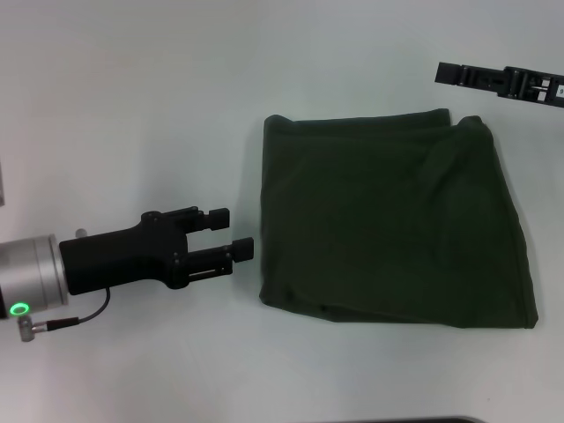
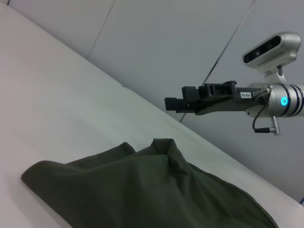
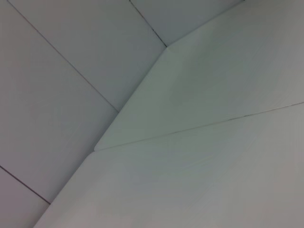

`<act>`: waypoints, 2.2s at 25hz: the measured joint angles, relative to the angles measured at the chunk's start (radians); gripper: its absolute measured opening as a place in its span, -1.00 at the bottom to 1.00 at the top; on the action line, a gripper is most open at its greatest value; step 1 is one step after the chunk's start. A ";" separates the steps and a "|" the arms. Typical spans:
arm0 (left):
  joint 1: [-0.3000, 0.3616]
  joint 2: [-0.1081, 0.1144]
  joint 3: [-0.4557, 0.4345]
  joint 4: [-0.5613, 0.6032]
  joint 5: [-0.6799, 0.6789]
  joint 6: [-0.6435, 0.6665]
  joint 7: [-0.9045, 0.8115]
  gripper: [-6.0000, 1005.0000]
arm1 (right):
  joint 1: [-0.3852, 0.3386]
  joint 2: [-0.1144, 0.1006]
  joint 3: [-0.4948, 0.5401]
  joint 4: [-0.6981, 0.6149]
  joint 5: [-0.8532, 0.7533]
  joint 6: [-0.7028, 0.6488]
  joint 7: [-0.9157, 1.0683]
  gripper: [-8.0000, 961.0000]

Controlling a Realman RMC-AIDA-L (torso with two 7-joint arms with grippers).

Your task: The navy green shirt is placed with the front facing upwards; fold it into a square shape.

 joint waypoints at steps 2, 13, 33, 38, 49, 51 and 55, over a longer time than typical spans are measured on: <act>0.003 0.001 0.001 -0.003 -0.001 0.002 0.027 0.39 | 0.001 0.000 0.000 -0.002 0.000 -0.001 0.005 0.26; 0.004 -0.006 -0.002 -0.086 -0.028 -0.033 0.258 0.39 | 0.002 -0.004 0.000 -0.002 0.001 0.006 0.010 0.26; 0.057 -0.007 0.005 -0.151 -0.040 -0.063 0.422 0.39 | 0.024 0.006 -0.006 0.000 -0.003 0.037 0.031 0.26; 0.059 -0.006 0.006 -0.180 -0.034 -0.062 0.447 0.39 | 0.027 0.017 -0.007 0.000 -0.004 0.041 0.029 0.26; 0.050 -0.008 0.019 -0.236 -0.030 -0.088 0.505 0.38 | 0.031 0.021 -0.009 0.007 -0.004 0.041 0.032 0.26; 0.045 -0.009 0.019 -0.245 -0.031 -0.105 0.511 0.38 | 0.033 0.022 -0.010 0.008 -0.005 0.041 0.032 0.26; 0.033 -0.009 0.019 -0.260 -0.032 -0.128 0.518 0.38 | 0.035 0.022 -0.011 0.008 -0.005 0.039 0.032 0.26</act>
